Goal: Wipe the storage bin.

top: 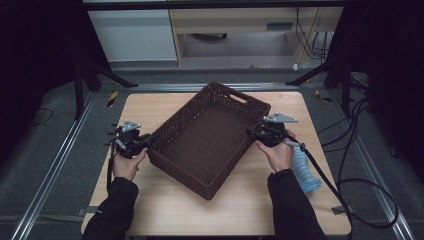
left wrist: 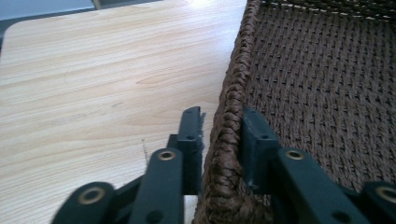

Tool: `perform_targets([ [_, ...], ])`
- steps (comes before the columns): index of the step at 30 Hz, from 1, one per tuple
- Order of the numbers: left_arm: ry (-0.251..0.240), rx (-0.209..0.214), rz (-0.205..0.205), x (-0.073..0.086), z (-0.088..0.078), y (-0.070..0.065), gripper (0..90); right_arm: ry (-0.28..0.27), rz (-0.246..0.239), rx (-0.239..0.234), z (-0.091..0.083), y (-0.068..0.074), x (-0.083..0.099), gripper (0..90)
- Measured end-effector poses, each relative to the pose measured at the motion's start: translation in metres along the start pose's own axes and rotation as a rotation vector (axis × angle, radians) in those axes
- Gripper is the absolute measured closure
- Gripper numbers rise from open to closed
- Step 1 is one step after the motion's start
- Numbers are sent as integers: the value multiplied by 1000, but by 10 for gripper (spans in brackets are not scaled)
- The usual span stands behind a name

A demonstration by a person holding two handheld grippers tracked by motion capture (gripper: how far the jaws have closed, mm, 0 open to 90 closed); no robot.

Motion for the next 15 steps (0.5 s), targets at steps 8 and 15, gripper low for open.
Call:
perform_targets([
  [8,-37,-22,0,-1,-24,-5,511,5,1,-7,-6,4,2,560],
  [15,-53,-37,-12,3,-40,-11,425,45,30,-18,-17,9,7,551],
])
Point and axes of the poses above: each handheld gripper's, and its own axes: z roughly forward along the jaws, x roughly out of its underside, y roughly to its left, the point moved 9 cm from there along z, roughly forward along the jaws, and after that the axes turned 2 degrees about -z, right-handed, at the moved point
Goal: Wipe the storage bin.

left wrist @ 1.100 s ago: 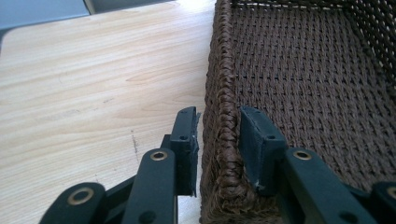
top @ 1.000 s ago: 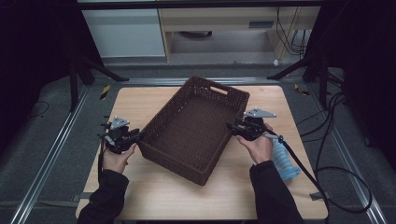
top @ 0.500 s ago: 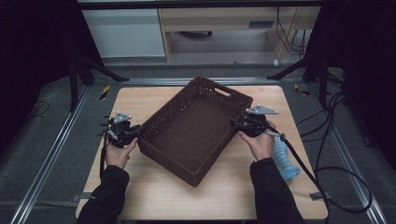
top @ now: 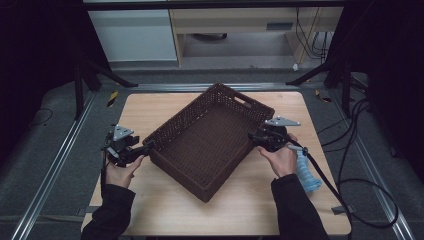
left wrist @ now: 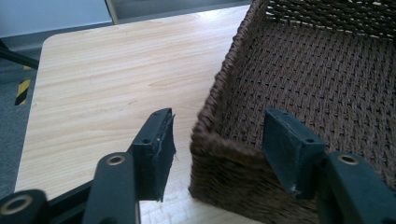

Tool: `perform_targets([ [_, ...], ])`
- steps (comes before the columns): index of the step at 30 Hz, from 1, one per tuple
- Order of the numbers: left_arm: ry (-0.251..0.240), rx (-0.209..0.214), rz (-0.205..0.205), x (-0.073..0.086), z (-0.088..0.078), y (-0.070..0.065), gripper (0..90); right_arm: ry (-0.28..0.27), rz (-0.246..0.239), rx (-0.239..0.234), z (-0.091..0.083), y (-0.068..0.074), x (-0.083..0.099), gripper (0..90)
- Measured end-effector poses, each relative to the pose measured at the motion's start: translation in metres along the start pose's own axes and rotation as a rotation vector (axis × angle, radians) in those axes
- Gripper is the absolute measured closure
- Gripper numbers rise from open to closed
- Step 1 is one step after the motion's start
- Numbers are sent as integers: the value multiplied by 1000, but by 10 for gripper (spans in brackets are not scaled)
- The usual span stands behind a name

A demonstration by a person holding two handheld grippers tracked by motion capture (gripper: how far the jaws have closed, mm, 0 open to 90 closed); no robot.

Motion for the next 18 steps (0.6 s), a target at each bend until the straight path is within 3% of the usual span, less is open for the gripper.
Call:
perform_targets([
  [5,10,12,-16,3,6,-7,409,8,3,0,-11,7,5,539],
  [7,13,-2,-17,3,8,-7,420,8,-2,-11,-12,6,4,490],
  [12,6,-5,-25,0,14,1,455,-35,-4,49,-16,-10,-4,432],
  [15,2,-7,-30,-2,19,6,462,-31,2,76,-10,-21,-1,420],
  [18,0,-2,-35,-4,20,8,462,-37,12,77,-6,-24,1,405],
])
Point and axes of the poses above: each handheld gripper's, and its own axes: z roughly forward along the jaws, x roughly out of its underside, y roughly to its left, the point moved 9 cm from there along z, roughly forward along the jaws, and after that the axes turned 2 degrees about -z, right-handed, at the moved point
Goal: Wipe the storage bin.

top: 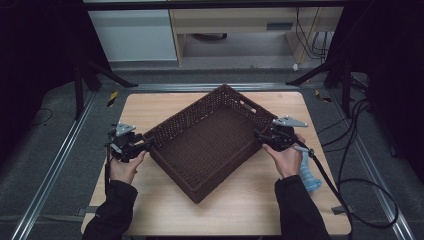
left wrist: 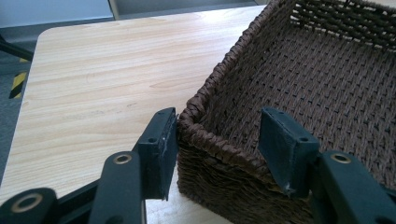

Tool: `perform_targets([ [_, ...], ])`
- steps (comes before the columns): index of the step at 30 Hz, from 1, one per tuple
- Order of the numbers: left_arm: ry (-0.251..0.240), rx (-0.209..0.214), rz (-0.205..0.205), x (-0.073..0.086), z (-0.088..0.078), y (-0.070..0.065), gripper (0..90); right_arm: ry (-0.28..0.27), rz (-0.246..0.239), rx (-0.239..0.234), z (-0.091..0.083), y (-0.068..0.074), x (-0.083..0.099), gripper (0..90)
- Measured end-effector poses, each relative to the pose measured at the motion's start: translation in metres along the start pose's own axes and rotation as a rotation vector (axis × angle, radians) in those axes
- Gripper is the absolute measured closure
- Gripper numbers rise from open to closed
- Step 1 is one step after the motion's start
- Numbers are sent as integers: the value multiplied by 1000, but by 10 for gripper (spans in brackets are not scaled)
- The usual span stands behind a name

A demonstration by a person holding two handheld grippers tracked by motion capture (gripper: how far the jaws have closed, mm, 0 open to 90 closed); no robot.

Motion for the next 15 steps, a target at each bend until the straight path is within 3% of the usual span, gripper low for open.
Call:
perform_targets([
  [4,-1,-12,16,-1,-4,-2,464,0,-7,11,-1,1,1,415],
  [10,-14,22,23,3,-17,-15,414,20,-1,14,-7,4,4,418],
  [15,15,27,54,9,-8,-27,412,26,5,-2,-17,8,8,417],
])
Point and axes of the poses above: each handheld gripper's, and its own axes: z roughly forward along the jaws, x roughly out of its underside, y roughly to its left, the point moved 9 cm from there along z, roughly forward along the jaws, and after that the axes turned 2 degrees about -z, right-handed, at the moved point
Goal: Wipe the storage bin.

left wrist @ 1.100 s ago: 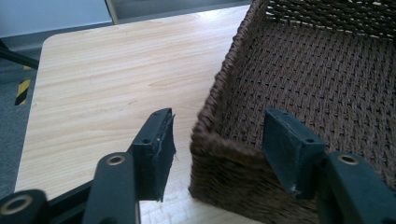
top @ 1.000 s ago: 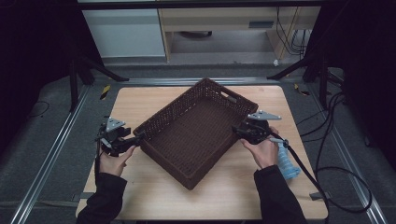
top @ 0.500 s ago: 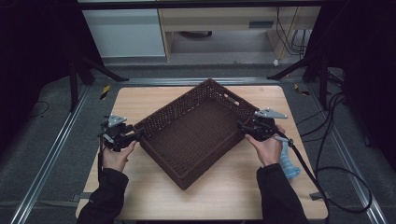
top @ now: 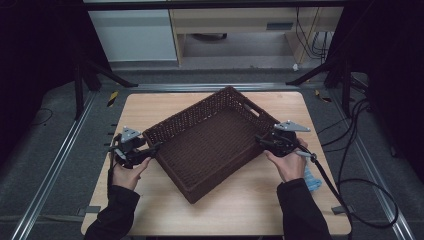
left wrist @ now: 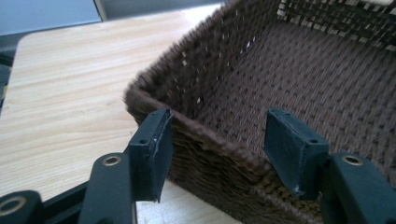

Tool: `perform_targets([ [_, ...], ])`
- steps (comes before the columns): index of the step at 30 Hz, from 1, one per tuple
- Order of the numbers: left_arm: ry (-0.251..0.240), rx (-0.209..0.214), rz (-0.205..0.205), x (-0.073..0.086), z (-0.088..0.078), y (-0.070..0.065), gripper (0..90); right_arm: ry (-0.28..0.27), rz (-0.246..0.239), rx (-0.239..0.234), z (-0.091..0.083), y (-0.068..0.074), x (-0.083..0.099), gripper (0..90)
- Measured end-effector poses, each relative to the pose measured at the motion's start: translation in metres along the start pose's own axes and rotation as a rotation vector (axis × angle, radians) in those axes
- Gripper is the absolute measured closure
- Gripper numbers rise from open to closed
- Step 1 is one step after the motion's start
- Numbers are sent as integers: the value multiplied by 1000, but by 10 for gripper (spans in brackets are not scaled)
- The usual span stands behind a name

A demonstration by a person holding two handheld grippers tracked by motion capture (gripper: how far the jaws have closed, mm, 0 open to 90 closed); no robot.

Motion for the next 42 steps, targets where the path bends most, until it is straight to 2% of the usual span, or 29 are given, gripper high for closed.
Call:
perform_targets([
  [3,2,-8,0,0,2,3,422,-4,-32,-34,-4,0,-3,421],
  [8,0,-12,-11,-3,8,11,450,-51,-64,12,-13,-19,-15,417],
  [14,0,-23,-7,-8,15,21,470,-55,-104,71,-11,-47,-15,463],
  [18,5,-6,-12,-9,12,21,459,-16,-126,71,-3,-55,-8,559],
  [19,0,4,-14,-10,9,19,449,-3,-132,65,-1,-55,-6,571],
  [21,-12,3,-6,-11,5,17,433,-7,-133,37,1,-52,-6,652],
  [27,-11,35,0,-5,-7,4,422,18,-150,39,-5,-47,-3,670],
  [29,-5,52,-2,-3,-6,0,422,27,-150,31,-9,-44,0,667],
  [32,17,47,19,-1,-2,-3,433,37,-150,8,-17,-37,4,657],
  [34,33,20,40,1,1,-1,467,38,-160,-8,-21,-35,4,645],
  [35,38,20,35,2,3,1,477,30,-167,-7,-22,-36,2,631],
  [37,46,47,11,2,5,4,483,3,-183,-18,-21,-38,-4,628],
  [40,44,44,1,0,7,9,505,19,-247,-6,-14,-40,-6,651],
  [41,39,44,-5,-1,9,13,514,25,-256,-4,-13,-40,-6,659],
  [42,40,46,-11,-2,10,14,527,32,-250,-24,-9,-39,-5,664],
])
Point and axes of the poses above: each handheld gripper's, and its own axes: z roughly forward along the jaws, x roughly out of its underside, y roughly to its left, the point moved 9 cm from there along z, roughly forward along the jaws, and after that the axes turned 2 degrees about -z, right-handed, at the moved point
